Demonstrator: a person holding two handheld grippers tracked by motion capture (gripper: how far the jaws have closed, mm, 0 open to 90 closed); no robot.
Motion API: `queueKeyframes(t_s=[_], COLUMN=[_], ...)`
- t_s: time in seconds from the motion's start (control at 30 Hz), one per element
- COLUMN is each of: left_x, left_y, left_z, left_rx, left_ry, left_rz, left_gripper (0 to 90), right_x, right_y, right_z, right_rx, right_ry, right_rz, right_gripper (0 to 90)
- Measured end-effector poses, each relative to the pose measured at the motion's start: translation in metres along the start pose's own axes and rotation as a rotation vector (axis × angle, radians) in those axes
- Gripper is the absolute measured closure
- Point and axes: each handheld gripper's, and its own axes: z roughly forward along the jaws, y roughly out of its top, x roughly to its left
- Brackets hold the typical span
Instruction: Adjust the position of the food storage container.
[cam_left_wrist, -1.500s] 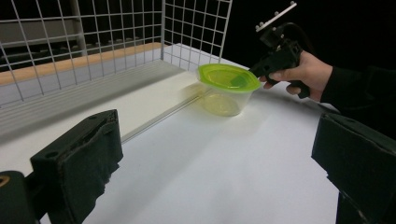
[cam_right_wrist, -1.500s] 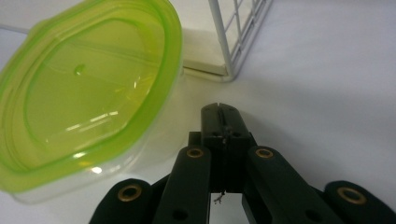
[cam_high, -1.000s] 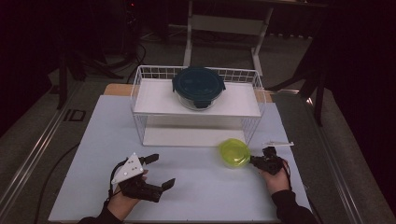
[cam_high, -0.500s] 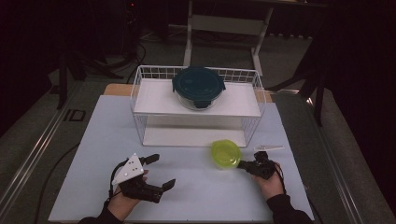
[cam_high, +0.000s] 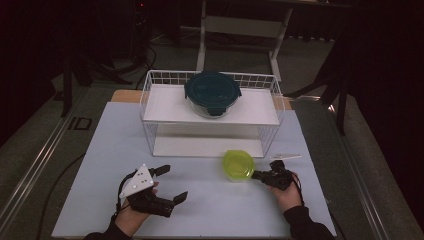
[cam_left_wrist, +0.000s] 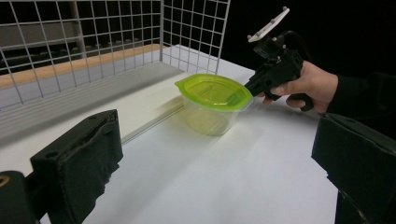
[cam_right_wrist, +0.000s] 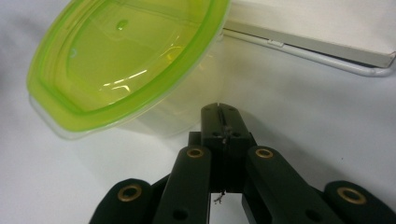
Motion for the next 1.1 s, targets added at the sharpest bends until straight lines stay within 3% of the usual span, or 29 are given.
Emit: queueKeyframes(t_s=[0.5,0.7,0.87,1.1], left_x=[0.0,0.0,0.0,0.001], left_y=[0.0,0.001,0.0,-0.001], left_z=[-0.001,-0.001,-0.001,-0.001], left_rx=[0.002,-0.002,-0.005,-0.004], left_ry=[0.0,0.0,-0.003,-0.002], left_rz=[0.004,0.002,0.002,-0.003], left_gripper=[1.4,1.4,1.4,1.4], right_x=[0.023,0.011,0.0,0.0], right_y=[-0.001,0.017,0.035,0.045], right_z=[0.015,0.012,0.02,0.034], right_rx=[0.048,0.01,-0.01,0.005], right_ry=[0.046,-0.001,-0.029,-0.016], right_rz=[-0.052,-0.034,-0.023,-0.037], right_gripper=[90.0,90.0,90.0,90.0])
